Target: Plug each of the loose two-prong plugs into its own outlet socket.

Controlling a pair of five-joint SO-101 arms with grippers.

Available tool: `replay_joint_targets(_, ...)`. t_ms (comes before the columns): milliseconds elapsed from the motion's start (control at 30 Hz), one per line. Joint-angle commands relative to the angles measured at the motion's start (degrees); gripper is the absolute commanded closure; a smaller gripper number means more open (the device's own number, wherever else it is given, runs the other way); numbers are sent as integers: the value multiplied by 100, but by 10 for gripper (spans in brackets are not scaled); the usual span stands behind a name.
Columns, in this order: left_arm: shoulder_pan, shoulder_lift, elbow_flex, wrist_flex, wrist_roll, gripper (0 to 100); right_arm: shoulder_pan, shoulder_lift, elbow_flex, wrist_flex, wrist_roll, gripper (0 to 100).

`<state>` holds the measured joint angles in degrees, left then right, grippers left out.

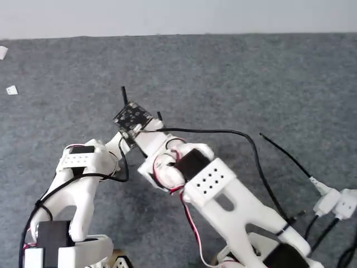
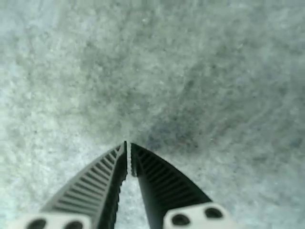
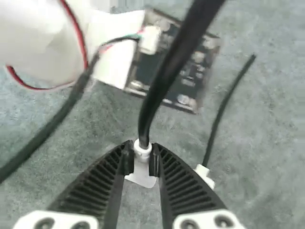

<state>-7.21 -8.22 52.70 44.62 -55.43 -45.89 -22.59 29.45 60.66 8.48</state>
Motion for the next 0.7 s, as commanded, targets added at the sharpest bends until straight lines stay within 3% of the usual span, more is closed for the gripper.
replay_joint_targets(0,44,-246,31,-18,-167,988,-75,163,-35,-251,-123,991)
replay_joint_targets(667,167,-1125,892,-387,-352,989,321,549,-26,-884,-290,990)
